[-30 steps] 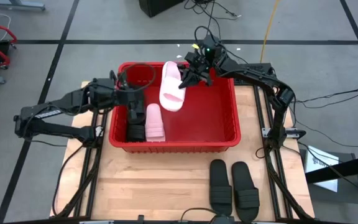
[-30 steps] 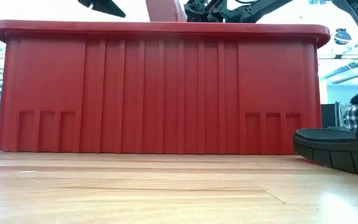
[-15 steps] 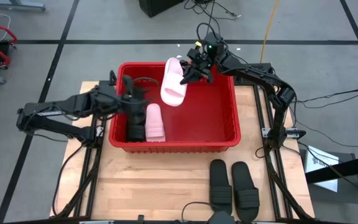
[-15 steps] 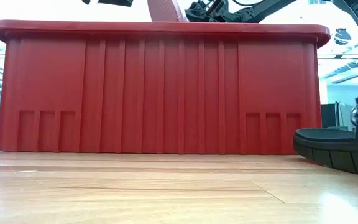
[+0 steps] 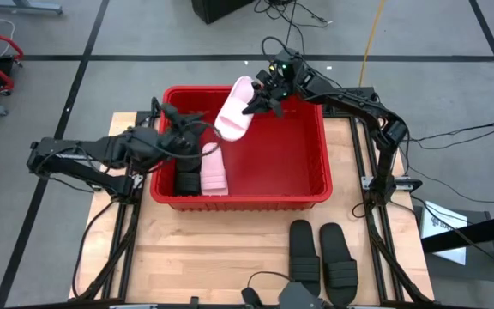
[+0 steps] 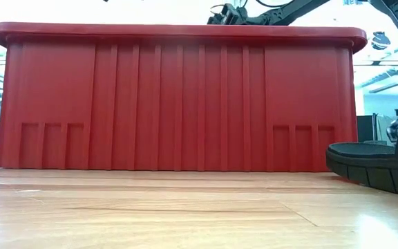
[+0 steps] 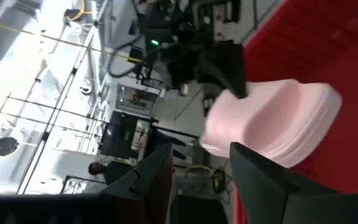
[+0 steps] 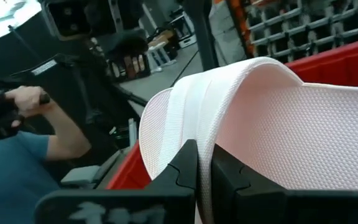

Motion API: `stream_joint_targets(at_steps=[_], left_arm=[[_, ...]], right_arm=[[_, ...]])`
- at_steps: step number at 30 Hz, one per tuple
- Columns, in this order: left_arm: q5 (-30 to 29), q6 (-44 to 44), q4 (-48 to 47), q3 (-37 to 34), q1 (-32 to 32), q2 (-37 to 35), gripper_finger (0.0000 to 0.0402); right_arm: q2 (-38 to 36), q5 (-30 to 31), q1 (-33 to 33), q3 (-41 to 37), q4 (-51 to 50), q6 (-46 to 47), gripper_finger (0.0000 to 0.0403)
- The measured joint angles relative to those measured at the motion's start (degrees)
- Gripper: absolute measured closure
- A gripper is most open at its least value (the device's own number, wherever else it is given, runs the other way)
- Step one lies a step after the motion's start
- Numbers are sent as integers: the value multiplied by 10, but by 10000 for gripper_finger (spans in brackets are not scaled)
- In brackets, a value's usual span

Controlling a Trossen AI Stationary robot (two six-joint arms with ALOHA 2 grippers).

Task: Pick and place slides into bin
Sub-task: Put the white slipper into the red bin

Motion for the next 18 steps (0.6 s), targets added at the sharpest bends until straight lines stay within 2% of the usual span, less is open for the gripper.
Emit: stream_joint_targets(at_steps=[6,13,18], left_arm=[[-1,27,-22,8,6,56,234],[-70,84,-19,8,20,123,234],[-76,93,-20,9,23,130,234]], right_arm=[[0,74,16,0,-2,5,397],[0,73,52,0,6,14,397],[0,77,68,0,4,15,397]])
